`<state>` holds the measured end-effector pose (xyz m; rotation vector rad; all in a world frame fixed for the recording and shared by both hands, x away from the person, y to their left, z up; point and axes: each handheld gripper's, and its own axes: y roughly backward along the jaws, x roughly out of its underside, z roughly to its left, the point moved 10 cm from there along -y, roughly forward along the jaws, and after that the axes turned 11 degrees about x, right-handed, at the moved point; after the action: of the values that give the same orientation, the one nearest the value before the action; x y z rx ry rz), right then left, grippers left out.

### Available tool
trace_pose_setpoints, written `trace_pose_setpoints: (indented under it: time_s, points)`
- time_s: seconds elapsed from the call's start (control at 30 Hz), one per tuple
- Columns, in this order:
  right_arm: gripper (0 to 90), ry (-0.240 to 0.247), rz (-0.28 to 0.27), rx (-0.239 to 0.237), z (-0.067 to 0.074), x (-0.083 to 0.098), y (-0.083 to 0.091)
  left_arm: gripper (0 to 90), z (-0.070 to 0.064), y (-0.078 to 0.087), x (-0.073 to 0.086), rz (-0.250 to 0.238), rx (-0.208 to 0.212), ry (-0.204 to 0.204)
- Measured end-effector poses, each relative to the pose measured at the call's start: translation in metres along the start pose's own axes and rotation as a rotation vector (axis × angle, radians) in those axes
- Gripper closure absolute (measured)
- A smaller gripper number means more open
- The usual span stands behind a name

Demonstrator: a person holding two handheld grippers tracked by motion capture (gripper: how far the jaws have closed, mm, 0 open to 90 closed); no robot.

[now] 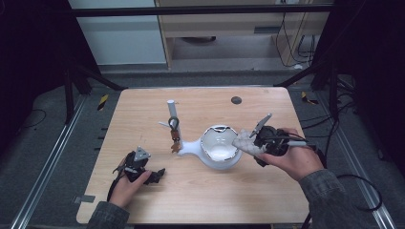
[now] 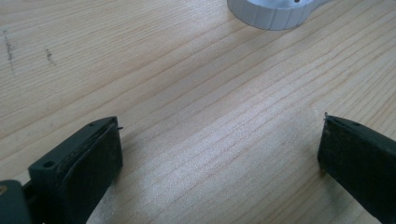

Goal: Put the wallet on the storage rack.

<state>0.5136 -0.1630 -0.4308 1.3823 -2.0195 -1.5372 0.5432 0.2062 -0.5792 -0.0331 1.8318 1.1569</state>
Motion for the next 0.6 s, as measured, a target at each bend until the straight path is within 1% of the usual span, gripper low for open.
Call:
trace_pose_setpoints:
  time_s: [0.37, 0.6]
  points:
    - [30.9, 0.027, -0.009, -0.006, 0.007, -0.013, 0.000, 0.0, 0.000, 0.000, 0.000, -0.003, 0.000, 0.002]
    - [30.9, 0.038, -0.012, -0.007, 0.009, -0.017, 0.001, 0.0, 0.000, 0.000, 0.000, -0.003, 0.000, 0.002]
